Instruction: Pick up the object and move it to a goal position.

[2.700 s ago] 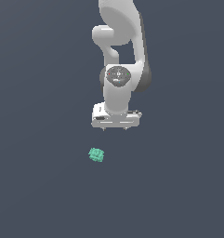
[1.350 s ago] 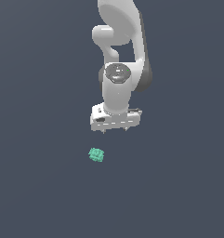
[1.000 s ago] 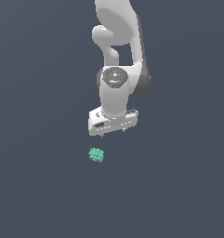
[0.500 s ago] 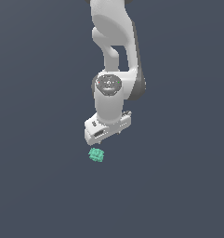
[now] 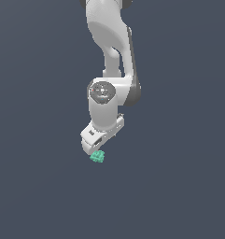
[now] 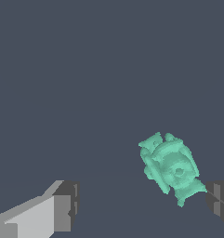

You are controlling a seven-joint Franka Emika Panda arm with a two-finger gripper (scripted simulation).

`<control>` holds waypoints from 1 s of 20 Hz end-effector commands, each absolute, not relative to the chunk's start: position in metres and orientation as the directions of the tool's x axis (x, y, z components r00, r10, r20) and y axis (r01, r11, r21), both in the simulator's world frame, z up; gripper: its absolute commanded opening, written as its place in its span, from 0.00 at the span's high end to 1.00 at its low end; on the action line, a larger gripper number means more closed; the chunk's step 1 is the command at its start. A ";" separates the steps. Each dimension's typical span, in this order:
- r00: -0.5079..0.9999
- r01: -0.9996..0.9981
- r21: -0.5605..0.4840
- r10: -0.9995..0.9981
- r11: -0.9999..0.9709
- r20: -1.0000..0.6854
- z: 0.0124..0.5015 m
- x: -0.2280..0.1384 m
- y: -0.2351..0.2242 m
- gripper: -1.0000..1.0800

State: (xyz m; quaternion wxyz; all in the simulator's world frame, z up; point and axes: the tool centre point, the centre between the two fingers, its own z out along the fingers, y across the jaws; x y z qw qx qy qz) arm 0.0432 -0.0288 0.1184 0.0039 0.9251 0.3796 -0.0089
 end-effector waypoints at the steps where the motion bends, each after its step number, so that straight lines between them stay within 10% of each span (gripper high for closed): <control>1: 0.666 0.746 -0.001 0.746 -0.666 -0.018 0.115 0.047 -0.034 0.04; 20: 0.319 0.948 -0.001 0.948 -0.319 -0.003 0.095 0.069 -0.068 0.04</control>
